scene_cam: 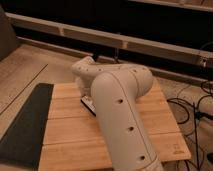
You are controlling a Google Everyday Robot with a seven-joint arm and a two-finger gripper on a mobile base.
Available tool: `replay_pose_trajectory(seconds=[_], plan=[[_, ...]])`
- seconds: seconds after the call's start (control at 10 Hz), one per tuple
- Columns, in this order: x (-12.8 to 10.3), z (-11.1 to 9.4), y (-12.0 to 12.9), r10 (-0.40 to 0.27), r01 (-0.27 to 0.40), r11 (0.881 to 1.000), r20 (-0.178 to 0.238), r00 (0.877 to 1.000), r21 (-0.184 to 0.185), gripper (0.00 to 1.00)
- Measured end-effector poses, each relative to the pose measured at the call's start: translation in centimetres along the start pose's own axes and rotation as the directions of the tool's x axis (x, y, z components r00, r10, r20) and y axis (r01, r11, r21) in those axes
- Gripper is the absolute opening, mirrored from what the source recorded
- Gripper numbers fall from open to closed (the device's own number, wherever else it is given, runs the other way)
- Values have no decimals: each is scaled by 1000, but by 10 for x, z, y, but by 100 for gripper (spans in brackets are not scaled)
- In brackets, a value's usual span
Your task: Push the eraser across the table
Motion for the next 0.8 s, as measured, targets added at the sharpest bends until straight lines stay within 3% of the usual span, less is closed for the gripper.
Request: replay_pose_trajectory(seconds=[0.5,0.8], plan=[[-15,15,2,-37,37,999,-50,998,-15,0],[-40,24,39,-111,109,992,-37,993,-61,0]])
